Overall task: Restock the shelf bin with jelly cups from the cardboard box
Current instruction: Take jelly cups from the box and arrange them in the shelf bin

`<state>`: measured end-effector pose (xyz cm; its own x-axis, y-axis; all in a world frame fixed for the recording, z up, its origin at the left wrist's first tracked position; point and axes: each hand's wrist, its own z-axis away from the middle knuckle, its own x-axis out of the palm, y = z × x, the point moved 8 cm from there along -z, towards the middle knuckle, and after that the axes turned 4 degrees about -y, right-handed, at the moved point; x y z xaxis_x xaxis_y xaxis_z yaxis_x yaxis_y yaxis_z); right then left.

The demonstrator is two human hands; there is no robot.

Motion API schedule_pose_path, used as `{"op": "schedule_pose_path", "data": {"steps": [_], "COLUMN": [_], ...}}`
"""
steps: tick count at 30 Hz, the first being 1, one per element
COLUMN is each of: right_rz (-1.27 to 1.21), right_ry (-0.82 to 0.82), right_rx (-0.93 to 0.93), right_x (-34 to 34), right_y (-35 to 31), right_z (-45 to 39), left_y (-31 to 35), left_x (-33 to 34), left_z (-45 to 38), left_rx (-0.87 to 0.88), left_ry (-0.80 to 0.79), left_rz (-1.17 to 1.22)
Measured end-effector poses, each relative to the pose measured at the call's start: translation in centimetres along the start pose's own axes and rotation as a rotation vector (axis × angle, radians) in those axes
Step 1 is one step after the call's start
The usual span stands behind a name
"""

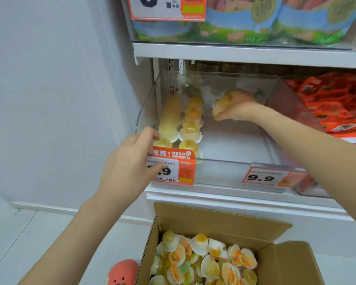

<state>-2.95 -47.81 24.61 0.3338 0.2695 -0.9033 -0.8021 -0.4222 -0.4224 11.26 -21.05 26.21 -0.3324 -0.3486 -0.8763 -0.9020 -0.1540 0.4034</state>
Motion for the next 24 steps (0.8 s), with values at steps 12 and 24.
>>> {"op": "schedule_pose_path", "data": {"steps": [12, 24], "right_rz": [-0.065, -0.298], "right_ry": [0.086, 0.116], "right_rx": [-0.032, 0.074], "right_x": [3.6, 2.4], "right_y": [2.8, 2.6], "right_z": [-5.4, -2.4], "left_y": [0.0, -0.1], "left_x": [0.1, 0.1], "left_z": [-0.9, -0.6], "left_rx": [0.204, 0.203], "left_ry": [0.101, 0.078], "left_rz": [-0.09, -0.1]}}
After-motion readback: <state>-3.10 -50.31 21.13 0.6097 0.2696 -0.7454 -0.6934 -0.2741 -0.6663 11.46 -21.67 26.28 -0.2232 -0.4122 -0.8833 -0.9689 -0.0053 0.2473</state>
